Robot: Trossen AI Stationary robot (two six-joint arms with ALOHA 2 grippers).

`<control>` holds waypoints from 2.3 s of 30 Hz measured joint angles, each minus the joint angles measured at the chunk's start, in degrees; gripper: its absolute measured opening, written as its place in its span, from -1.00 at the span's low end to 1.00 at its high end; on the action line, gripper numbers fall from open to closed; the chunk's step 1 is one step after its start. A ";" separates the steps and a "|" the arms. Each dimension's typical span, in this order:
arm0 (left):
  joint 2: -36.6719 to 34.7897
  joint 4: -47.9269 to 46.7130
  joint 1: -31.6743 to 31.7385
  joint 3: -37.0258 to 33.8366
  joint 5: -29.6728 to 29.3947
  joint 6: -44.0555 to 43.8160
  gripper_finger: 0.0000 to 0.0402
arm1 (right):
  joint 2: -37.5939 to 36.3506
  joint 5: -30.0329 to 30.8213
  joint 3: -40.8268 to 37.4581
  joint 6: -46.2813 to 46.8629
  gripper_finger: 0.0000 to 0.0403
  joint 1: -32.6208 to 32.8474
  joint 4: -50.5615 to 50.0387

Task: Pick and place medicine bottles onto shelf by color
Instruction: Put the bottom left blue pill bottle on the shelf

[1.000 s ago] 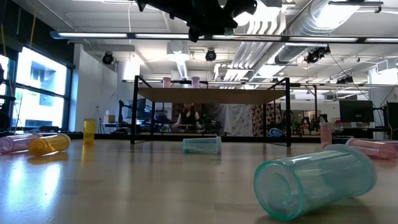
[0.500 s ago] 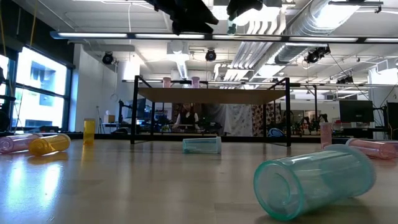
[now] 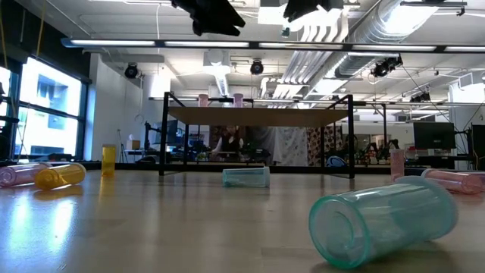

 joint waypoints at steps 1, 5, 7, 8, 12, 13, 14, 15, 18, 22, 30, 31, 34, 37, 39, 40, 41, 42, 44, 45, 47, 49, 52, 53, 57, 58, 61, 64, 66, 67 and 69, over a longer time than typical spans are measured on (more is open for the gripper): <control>-0.18 0.02 0.44 0.00 -0.02 0.00 0.13 | 0.63 -1.93 0.00 -0.08 -0.50 -1.37 1.18; -1.02 -0.08 2.10 0.00 -1.99 -0.02 0.13 | 3.96 -6.45 0.00 -1.53 -0.50 -5.43 2.69; -1.16 -0.15 2.80 0.00 -3.26 -0.02 0.13 | 5.82 -9.40 0.00 -3.19 -0.50 -6.51 2.79; -1.16 -0.15 3.15 0.00 -3.56 0.00 0.13 | 6.92 -10.88 0.00 -4.26 -0.50 -6.80 2.74; -1.16 -0.21 4.79 0.00 -3.61 0.00 0.13 | 11.44 -12.46 0.00 -7.83 -0.50 -7.24 0.98; -1.16 -0.25 5.08 0.00 -3.61 -0.01 0.13 | 12.41 -12.73 0.00 -8.50 -0.50 -7.52 -0.08; -1.16 -0.28 5.38 0.00 -3.63 -0.01 0.13 | 13.38 -12.81 0.00 -8.80 -0.50 -7.75 -0.91; -1.16 -0.26 5.69 0.00 -3.63 -0.02 0.13 | 14.39 -12.89 0.00 -9.04 -0.50 -8.10 -1.53; -1.16 -0.28 6.26 0.00 -3.63 -0.02 0.13 | 16.89 -14.70 -0.09 -8.92 -0.50 -9.00 -2.19; -1.16 -0.37 7.31 0.00 -3.63 -0.02 0.13 | 18.95 -16.17 -0.09 -7.07 -0.50 -9.90 -2.67; -1.14 -0.39 9.07 0.00 -3.63 -0.02 0.13 | 19.38 -16.35 -0.09 -5.71 -0.50 -10.39 -4.56; -1.14 -0.39 9.23 0.00 -3.62 -0.01 0.13 | 19.38 -16.35 -0.09 -5.72 -0.50 -10.44 -4.02; -1.14 -0.39 9.78 -0.02 -3.63 -0.02 0.13 | 19.27 -16.38 -1.87 -4.61 -0.50 -10.63 0.11; -1.12 -0.37 9.81 -0.02 -3.65 -0.02 0.13 | 19.31 -16.36 -4.16 -2.94 -0.50 -10.70 0.59; -1.12 -0.37 9.79 -0.04 -3.63 0.00 0.13 | 19.27 -16.33 -5.62 -2.08 -0.50 -10.68 1.55; -1.12 -0.37 9.75 -0.04 -3.61 -0.01 0.13 | 19.27 -16.33 -6.23 -2.08 -0.50 -10.64 2.01; -1.12 -0.37 9.75 -0.04 -3.61 -0.01 0.13 | 19.32 -16.34 -6.62 -2.07 -0.50 -10.60 2.74; -1.11 -0.37 9.75 -0.04 -3.61 -0.01 0.13 | 19.33 -16.33 -6.73 -2.05 -0.50 -10.62 3.50; -1.10 -0.35 9.77 -0.04 -3.63 -0.02 0.13 | 19.21 -16.35 -6.71 -1.35 -0.50 -10.60 4.17; -1.10 -0.35 9.77 -0.04 -3.63 0.00 0.13 | 19.20 -16.32 -6.71 -1.12 -0.50 -10.60 3.93; -1.10 -0.36 9.77 -0.04 -3.63 -0.02 0.13 | 19.24 -15.37 -6.71 -1.04 -0.50 -10.60 3.55; -1.10 -0.35 9.76 -0.04 -3.63 -0.02 0.13 | 19.22 -14.80 -6.71 -1.11 -0.50 -10.60 3.49; -1.10 -0.37 9.75 -0.04 -3.61 -0.01 0.13 | 19.22 -13.56 -6.71 -1.17 -0.50 -10.60 2.22; -1.08 -0.35 9.75 -0.04 -3.61 -0.02 0.13 | 19.22 -12.86 -6.71 -1.37 -0.50 -10.60 2.15; -1.08 -0.35 9.75 -0.04 -3.61 -0.01 0.13 | 19.22 -12.70 -6.71 -1.66 -0.50 -10.60 1.69; -1.08 -0.36 9.75 -0.04 -3.63 0.00 0.13 | 19.22 -12.70 -6.71 -1.66 -0.50 -10.60 1.50; -1.08 -0.37 9.75 -0.04 -3.61 -0.01 0.13 | 19.22 -12.70 -6.71 -1.66 -0.50 -10.60 1.42; -1.08 -0.36 9.75 -0.04 -3.61 -0.01 0.13 | 19.22 -12.66 -6.71 -1.66 -0.50 -10.60 1.37; -1.08 -0.36 9.75 -0.04 -3.61 -0.02 0.13 | 19.22 -12.66 -6.71 -1.66 -0.47 -10.60 1.35; -1.08 -0.36 9.75 -0.04 -3.61 -0.02 0.13 | 19.22 -12.66 -6.71 -1.66 -0.45 -10.60 1.33; -1.08 -0.36 9.75 -0.04 -3.61 -0.02 0.13 | 19.22 -12.66 -6.71 -1.66 -0.39 -10.60 1.31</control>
